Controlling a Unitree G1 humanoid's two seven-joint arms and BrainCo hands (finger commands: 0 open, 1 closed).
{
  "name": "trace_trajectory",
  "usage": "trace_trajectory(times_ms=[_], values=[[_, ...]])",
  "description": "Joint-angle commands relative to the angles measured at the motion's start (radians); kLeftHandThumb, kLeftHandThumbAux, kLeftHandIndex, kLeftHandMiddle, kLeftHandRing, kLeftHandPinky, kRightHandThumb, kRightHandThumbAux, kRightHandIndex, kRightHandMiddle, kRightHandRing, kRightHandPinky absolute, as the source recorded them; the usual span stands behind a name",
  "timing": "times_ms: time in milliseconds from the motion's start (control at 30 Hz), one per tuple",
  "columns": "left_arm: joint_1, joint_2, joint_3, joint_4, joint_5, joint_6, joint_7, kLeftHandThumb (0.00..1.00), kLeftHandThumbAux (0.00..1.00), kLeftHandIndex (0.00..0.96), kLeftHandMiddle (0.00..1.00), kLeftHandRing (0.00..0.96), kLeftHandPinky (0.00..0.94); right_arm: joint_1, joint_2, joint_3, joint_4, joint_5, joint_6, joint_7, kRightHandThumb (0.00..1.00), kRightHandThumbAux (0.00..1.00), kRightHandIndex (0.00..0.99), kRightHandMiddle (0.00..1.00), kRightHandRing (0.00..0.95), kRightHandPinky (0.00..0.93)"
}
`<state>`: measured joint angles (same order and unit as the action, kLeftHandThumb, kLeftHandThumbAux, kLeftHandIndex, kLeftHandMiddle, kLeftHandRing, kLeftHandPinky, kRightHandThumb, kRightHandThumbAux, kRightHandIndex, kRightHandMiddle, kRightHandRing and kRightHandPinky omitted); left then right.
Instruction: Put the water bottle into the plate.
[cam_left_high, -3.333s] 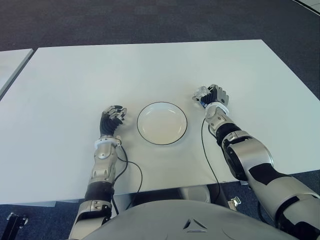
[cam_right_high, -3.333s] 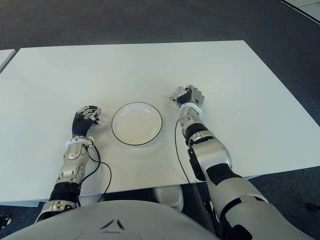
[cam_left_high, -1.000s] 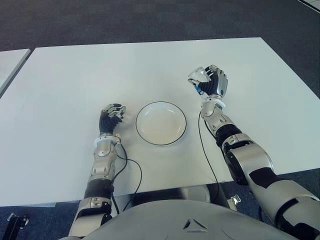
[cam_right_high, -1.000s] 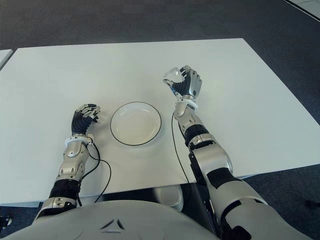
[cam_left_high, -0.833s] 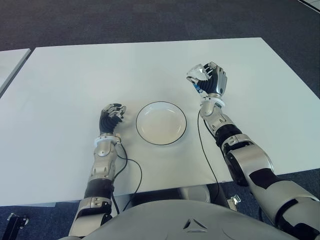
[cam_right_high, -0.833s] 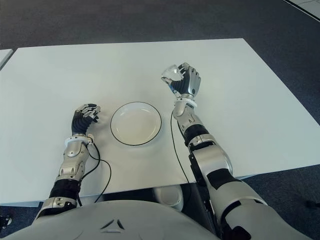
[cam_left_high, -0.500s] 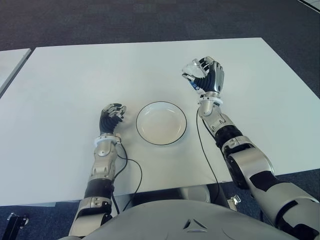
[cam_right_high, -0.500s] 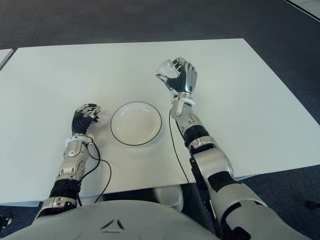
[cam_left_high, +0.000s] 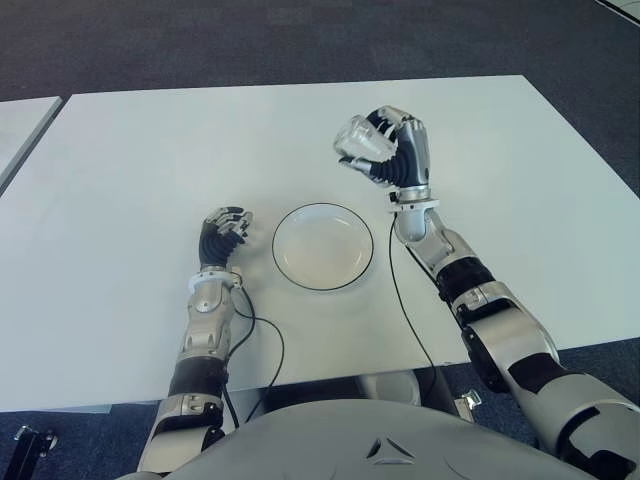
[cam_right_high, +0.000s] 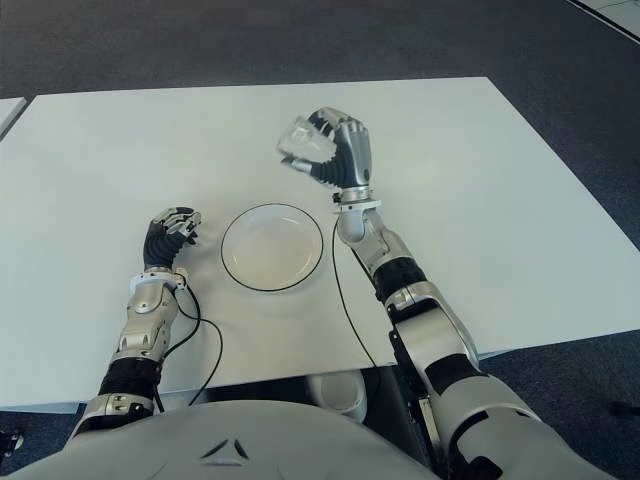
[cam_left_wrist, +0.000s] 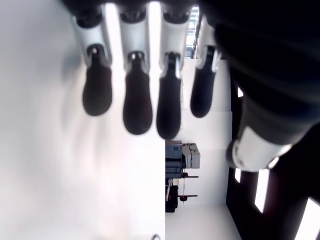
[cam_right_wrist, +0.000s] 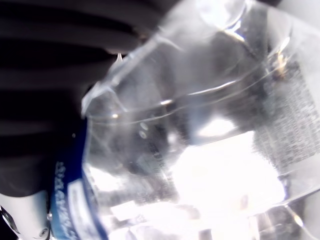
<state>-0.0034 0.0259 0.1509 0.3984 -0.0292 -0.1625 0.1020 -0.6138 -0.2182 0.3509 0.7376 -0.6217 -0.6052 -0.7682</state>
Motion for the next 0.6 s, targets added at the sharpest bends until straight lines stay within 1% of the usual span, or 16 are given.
trace_trajectory(times_ms=[33,133,200,367,533,600], values=[[0.043,-0.014,0.001,0.055,-0.005,0.070,0.007,0.837,0.674,0.412,0.533,0.663,0.655,0.033,0.004,0.031,-0.063,-0.017,-0.065,0.057,0.705,0.723,0.438,0.888,0.879,0.857],[0.043,-0.015,0.000,0.055,-0.002,0.071,0.010,0.837,0.674,0.412,0.533,0.664,0.655,0.035,0.002,0.036,-0.066,-0.014,-0.092,0.093,0.705,0.723,0.438,0.886,0.878,0.857],[0.042,-0.016,0.000,0.055,-0.002,0.073,0.012,0.837,0.674,0.412,0.531,0.663,0.654,0.030,-0.004,0.056,-0.057,-0.011,-0.132,0.149,0.706,0.722,0.438,0.884,0.877,0.858],[0.043,-0.020,0.003,0.054,-0.007,0.072,0.012,0.837,0.674,0.414,0.531,0.665,0.661,0.029,-0.015,0.088,-0.043,-0.011,-0.187,0.256,0.708,0.721,0.439,0.878,0.874,0.856],[0.044,-0.023,0.006,0.055,-0.012,0.063,0.008,0.837,0.673,0.416,0.531,0.665,0.658,0.034,-0.014,0.111,-0.032,-0.014,-0.220,0.333,0.710,0.720,0.439,0.873,0.870,0.856],[0.045,-0.024,0.007,0.054,-0.013,0.063,0.008,0.837,0.673,0.416,0.531,0.666,0.661,0.039,-0.006,0.123,-0.025,-0.017,-0.226,0.355,0.711,0.720,0.439,0.872,0.868,0.856]])
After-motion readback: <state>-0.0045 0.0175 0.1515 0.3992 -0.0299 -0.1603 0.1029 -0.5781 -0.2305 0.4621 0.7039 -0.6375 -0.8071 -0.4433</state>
